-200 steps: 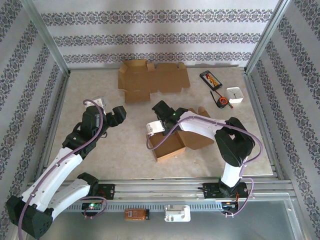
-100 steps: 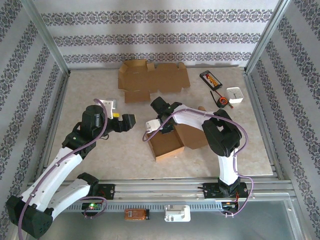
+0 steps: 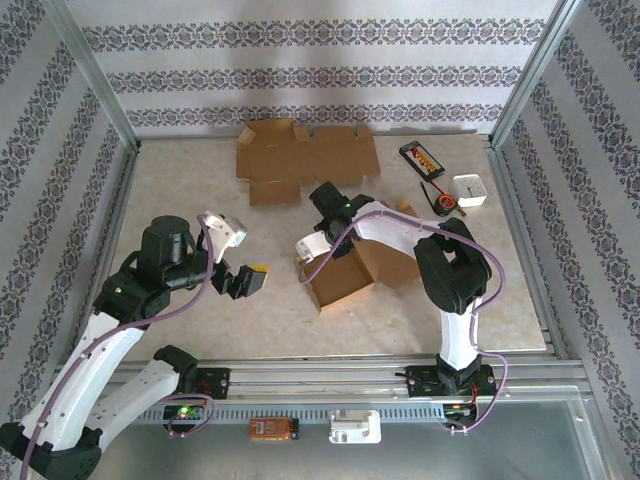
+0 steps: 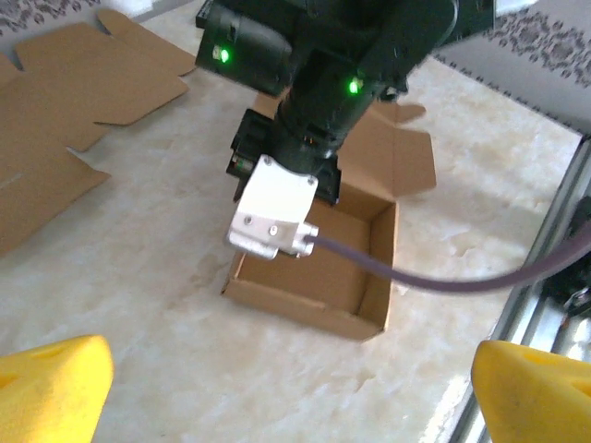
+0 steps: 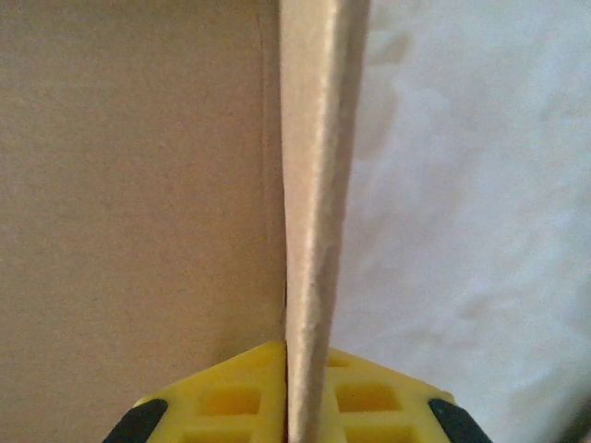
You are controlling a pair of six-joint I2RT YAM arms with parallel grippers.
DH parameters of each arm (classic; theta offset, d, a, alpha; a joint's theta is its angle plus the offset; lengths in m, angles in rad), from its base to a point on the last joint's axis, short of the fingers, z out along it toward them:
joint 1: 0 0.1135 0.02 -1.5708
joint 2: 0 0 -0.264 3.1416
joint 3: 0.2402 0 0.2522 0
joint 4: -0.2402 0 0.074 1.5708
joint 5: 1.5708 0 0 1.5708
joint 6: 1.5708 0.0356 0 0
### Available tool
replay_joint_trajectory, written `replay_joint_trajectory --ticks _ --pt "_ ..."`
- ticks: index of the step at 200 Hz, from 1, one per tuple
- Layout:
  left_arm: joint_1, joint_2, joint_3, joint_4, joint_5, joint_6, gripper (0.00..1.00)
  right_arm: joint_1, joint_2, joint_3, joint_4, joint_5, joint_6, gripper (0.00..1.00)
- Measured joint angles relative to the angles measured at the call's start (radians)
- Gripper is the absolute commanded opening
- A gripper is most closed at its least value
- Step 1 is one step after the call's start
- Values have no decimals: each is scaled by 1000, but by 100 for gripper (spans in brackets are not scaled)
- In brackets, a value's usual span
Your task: Fold the paper box
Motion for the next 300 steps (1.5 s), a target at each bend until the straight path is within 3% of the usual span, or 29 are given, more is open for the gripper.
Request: replay_joint_trajectory --ticks 28,62,106,147,174,193,221,236,264,300 --pt "0 -34 2 -25 -54 65 100 11 19 87 21 3 -139 13" --pt "0 -54 2 -24 -117 88 100 103 88 101 103 -2 -254 16" --pt "0 -61 -6 -13 -181 96 100 234 106 -11 190 -39 -314 38" --pt "0 -71 -60 54 -150 95 99 251 -40 -166 275 -22 -294 51" --pt "0 -30 -62 107 -146 42 99 249 -151 -200 300 -8 -194 56" --pt "0 40 -31 116 -166 -37 100 247 -225 -200 332 15 -13 60" --pt "0 176 66 127 -195 -165 99 222 -323 -192 352 47 362 83" --pt "0 231 105 148 -192 -219 99 185 -356 -179 343 66 589 86" --pt "0 337 172 180 -163 -301 100 58 -383 -118 264 45 1038 94" --pt "11 506 268 199 -172 -402 100 -180 -415 -112 178 -126 1578 93"
